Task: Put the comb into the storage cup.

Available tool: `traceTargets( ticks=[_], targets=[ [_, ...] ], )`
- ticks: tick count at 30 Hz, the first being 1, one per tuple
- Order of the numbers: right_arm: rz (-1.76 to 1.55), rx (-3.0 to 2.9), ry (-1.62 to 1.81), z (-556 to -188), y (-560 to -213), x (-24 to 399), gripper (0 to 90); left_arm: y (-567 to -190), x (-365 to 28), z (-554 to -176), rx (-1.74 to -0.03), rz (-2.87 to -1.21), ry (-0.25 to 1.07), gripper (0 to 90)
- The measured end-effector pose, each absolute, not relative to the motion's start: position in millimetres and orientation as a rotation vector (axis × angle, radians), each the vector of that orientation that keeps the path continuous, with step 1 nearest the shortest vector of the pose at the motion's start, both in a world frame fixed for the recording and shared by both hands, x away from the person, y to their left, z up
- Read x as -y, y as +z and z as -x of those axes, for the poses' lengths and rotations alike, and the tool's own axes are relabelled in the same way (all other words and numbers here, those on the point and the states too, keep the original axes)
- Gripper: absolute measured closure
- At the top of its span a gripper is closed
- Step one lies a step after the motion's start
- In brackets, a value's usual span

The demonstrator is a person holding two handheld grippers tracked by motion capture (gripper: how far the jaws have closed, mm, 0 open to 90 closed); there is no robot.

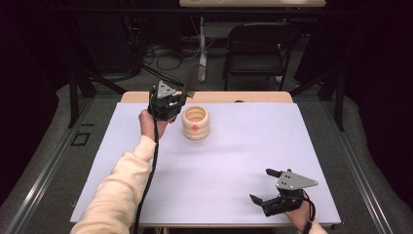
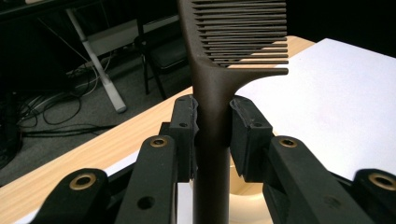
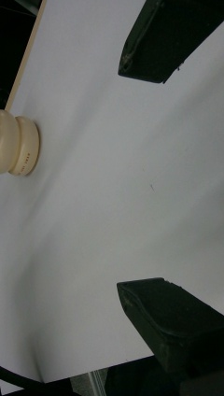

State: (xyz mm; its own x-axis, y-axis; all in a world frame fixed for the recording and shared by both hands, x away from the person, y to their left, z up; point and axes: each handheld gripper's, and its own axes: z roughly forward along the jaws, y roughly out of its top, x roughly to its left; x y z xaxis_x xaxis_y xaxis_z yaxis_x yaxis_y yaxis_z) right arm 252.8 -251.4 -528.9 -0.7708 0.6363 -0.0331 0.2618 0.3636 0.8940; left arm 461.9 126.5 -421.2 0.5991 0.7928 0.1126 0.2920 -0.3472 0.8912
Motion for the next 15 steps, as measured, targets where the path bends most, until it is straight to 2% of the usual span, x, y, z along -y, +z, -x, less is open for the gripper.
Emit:
traceTargets(
  ticks=[15],
  targets=[
    [-0.786,-2.257,1.377,-252.9,-528.9,251.7,0.0,-419.5,-119.3,-467.1,-0.854,-1.891,0.694,72.2]
  ],
)
